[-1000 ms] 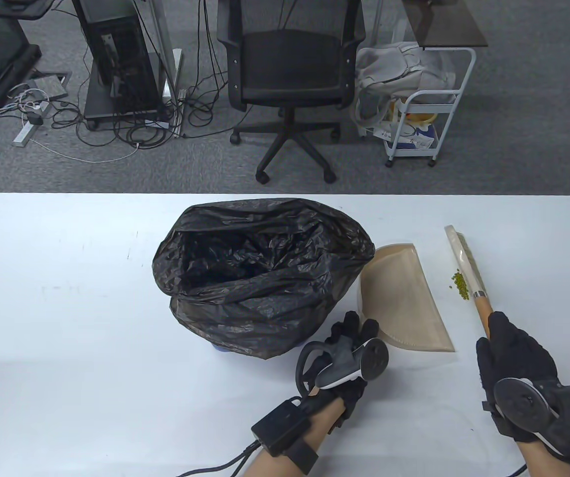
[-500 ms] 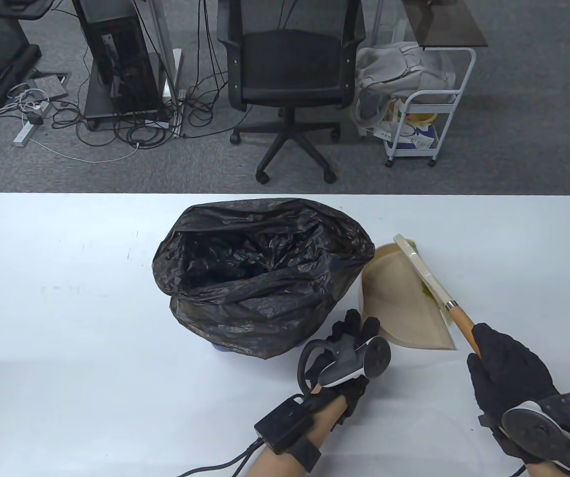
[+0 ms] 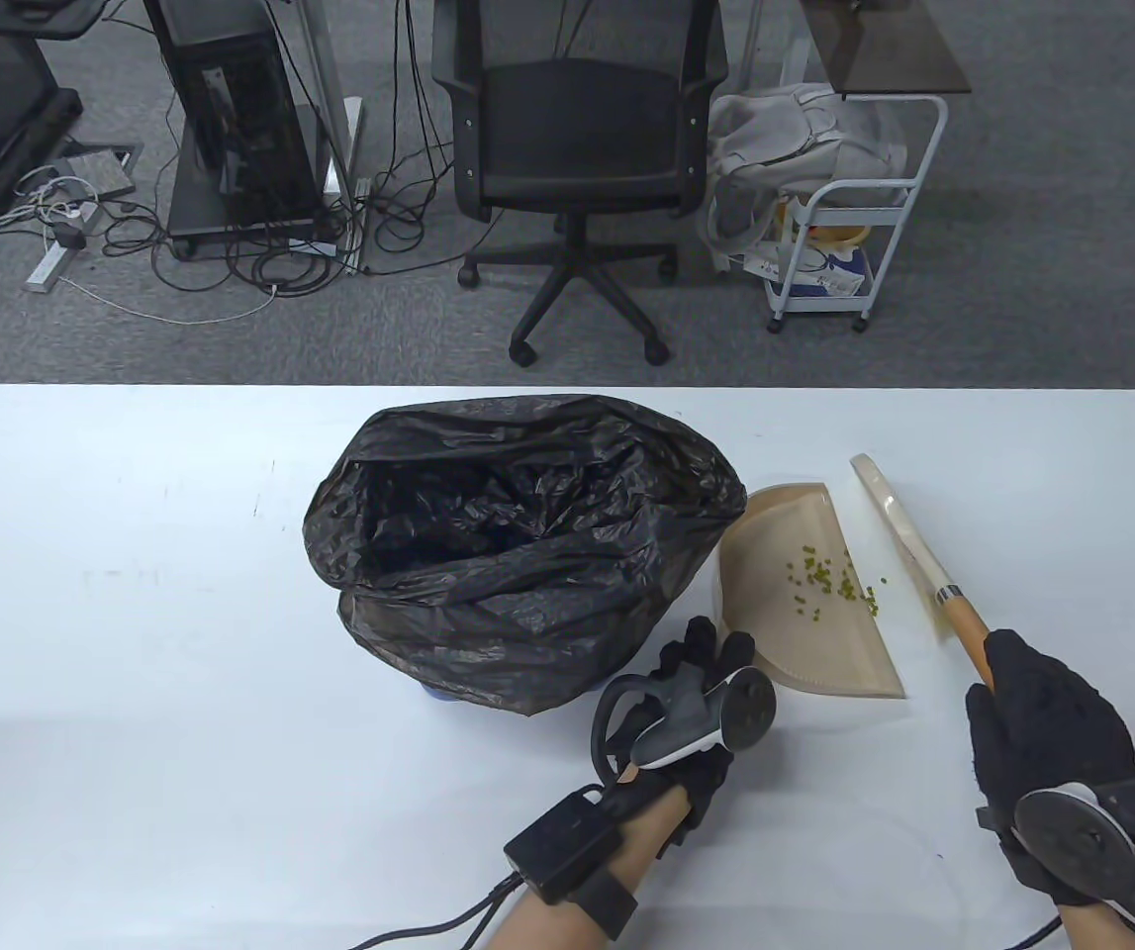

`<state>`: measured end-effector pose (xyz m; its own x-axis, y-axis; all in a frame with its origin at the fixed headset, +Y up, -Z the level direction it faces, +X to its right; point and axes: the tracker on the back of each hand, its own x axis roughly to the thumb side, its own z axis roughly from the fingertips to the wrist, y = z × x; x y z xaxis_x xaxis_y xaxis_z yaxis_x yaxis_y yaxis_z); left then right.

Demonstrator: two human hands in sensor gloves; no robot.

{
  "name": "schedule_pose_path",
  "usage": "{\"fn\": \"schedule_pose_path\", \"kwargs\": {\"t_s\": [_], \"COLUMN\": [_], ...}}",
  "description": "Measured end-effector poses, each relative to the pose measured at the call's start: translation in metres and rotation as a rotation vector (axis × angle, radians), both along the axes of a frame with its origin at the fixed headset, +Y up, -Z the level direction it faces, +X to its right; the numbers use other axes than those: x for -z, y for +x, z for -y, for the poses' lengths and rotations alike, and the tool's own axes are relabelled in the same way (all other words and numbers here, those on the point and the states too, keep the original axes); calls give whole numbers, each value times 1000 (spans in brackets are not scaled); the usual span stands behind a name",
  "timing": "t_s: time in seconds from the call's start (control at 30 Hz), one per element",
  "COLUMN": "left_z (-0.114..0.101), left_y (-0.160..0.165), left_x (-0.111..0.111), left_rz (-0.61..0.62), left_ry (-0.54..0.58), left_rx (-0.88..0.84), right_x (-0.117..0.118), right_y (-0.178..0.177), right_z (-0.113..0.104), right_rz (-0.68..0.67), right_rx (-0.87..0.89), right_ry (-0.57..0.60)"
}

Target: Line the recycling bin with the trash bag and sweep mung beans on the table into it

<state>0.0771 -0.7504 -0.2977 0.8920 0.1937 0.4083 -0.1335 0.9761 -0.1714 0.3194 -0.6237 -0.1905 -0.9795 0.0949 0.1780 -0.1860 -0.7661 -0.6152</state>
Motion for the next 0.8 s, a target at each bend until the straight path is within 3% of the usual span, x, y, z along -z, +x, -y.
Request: {"fn": "schedule_pose_path", "kwargs": {"t_s": [0.43,0.8], "left_z": [0,0], "left_y": [0,-1], "left_x": [0,0], "left_rz": [0,-2], "left_ry": [-2,-2], "left_rx": [-1,-3], "right_x": [-15,-8], "right_y": [-11,2], "right_z": [-7,-6], "right_rz": [-174,-3], "right_rx": [74,11], "right_ry": [83,92]}}
